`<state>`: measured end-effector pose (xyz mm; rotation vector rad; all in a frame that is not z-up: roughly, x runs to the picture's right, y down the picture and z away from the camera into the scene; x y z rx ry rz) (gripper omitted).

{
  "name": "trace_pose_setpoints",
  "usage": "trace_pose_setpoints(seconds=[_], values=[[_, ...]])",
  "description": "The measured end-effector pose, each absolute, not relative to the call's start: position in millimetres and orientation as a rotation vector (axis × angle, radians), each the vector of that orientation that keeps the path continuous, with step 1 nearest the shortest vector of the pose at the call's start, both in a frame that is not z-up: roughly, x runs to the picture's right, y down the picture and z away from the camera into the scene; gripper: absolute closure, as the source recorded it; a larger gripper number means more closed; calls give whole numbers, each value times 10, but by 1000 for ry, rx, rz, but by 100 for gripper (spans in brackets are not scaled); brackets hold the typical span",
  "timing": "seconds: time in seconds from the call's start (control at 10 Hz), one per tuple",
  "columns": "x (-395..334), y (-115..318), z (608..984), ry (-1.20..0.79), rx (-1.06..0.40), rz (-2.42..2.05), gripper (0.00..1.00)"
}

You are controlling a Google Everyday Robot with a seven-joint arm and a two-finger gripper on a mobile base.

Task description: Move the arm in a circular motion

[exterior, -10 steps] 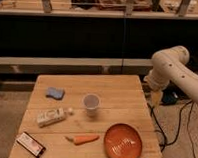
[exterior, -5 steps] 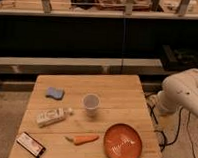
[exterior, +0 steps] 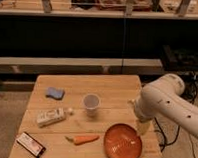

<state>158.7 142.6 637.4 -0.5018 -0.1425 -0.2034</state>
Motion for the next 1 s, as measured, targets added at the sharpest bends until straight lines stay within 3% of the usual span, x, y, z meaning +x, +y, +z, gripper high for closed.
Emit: trace_pose_setpoints(seconds=[0.5, 1.0], values=[[310, 1123, 6552, -292, -474, -409, 20], [-479, 257, 7212, -312, -448, -554, 20]])
